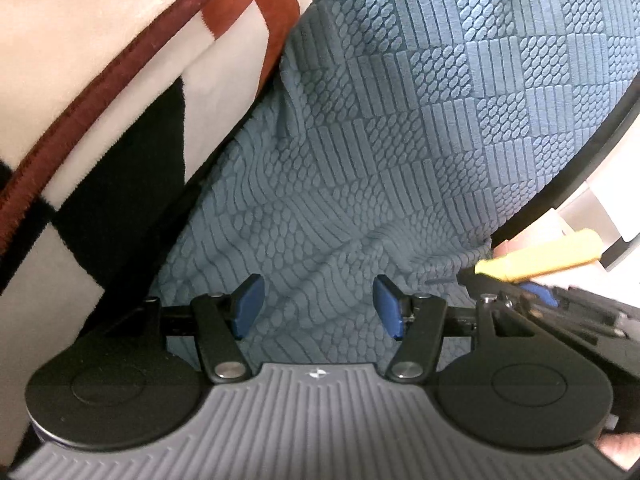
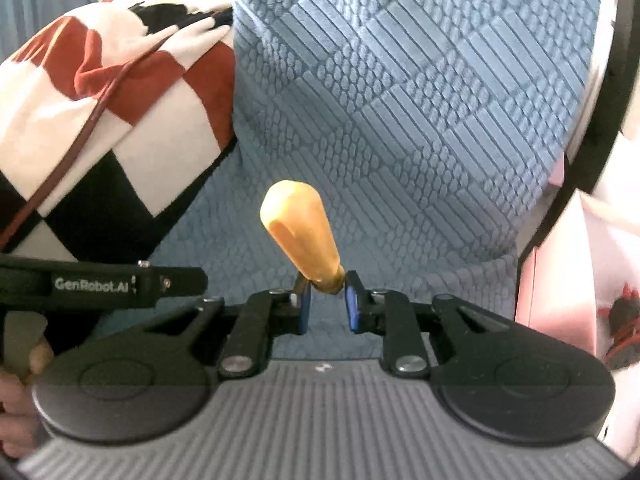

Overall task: Organize rigid objects
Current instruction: 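Lift the screwdriver with the right gripper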

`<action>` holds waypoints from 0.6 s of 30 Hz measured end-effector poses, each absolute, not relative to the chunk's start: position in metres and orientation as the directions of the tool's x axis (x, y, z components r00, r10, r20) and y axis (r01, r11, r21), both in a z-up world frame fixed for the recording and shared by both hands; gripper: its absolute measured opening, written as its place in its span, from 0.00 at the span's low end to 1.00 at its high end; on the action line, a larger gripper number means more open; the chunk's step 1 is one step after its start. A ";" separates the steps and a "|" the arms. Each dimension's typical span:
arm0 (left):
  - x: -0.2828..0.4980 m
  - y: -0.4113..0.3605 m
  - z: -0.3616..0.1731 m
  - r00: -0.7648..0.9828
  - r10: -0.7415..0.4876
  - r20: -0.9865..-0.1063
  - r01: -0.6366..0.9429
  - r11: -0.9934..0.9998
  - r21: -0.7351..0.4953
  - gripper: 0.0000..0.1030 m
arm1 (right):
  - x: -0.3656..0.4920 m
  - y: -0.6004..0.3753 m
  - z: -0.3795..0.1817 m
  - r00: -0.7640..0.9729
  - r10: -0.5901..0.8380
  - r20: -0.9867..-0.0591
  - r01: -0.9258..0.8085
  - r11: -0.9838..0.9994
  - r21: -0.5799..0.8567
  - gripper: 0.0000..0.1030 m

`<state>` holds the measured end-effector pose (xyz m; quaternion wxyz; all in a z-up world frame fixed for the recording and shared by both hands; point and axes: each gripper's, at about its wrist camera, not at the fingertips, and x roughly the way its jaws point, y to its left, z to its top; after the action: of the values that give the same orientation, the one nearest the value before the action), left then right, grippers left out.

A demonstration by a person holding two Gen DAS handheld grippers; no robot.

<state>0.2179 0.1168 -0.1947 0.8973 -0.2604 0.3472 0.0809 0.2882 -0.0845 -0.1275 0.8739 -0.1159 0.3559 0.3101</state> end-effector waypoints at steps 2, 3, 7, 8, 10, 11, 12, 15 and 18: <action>0.219 0.117 -0.194 0.747 -0.041 -0.664 -0.316 0.857 -0.408 0.64 | 0.284 -0.089 -0.129 0.556 0.461 -0.692 -0.613 0.789 0.032 0.21; 0.219 0.115 -0.193 0.748 -0.041 -0.663 -0.307 0.864 -0.400 0.64 | 0.281 -0.092 -0.129 0.561 0.457 -0.690 -0.606 0.795 0.034 0.21; 0.220 0.109 -0.190 0.755 -0.030 -0.655 -0.290 0.881 -0.374 0.64 | 0.273 -0.101 -0.129 0.570 0.455 -0.684 -0.583 0.811 0.054 0.21; 0.219 0.107 -0.189 0.762 -0.037 -0.646 -0.277 0.884 -0.377 0.64 | 0.271 -0.103 -0.129 0.570 0.455 -0.685 -0.575 0.816 0.064 0.21; 0.216 0.102 -0.186 0.771 -0.039 -0.636 -0.256 0.895 -0.365 0.64 | 0.265 -0.111 -0.130 0.571 0.451 -0.686 -0.557 0.827 0.079 0.21; 0.215 0.100 -0.185 0.768 -0.035 -0.640 -0.255 0.900 -0.354 0.64 | 0.262 -0.114 -0.129 0.573 0.448 -0.686 -0.549 0.831 0.084 0.21; 0.213 0.098 -0.186 0.767 -0.034 -0.641 -0.253 0.901 -0.351 0.64 | 0.259 -0.118 -0.129 0.573 0.448 -0.686 -0.542 0.835 0.092 0.21; 0.204 0.090 -0.184 0.772 -0.044 -0.634 -0.240 0.904 -0.355 0.64 | 0.249 -0.131 -0.127 0.574 0.444 -0.688 -0.515 0.849 0.118 0.21; 0.197 0.084 -0.179 0.776 -0.074 -0.627 -0.218 0.901 -0.376 0.64 | 0.238 -0.142 -0.123 0.581 0.429 -0.692 -0.500 0.859 0.113 0.21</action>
<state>0.1971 0.0840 -0.1787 0.9164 -0.2194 0.3326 0.0393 0.2375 -0.1418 -0.1235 0.8879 -0.0470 0.3756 0.2615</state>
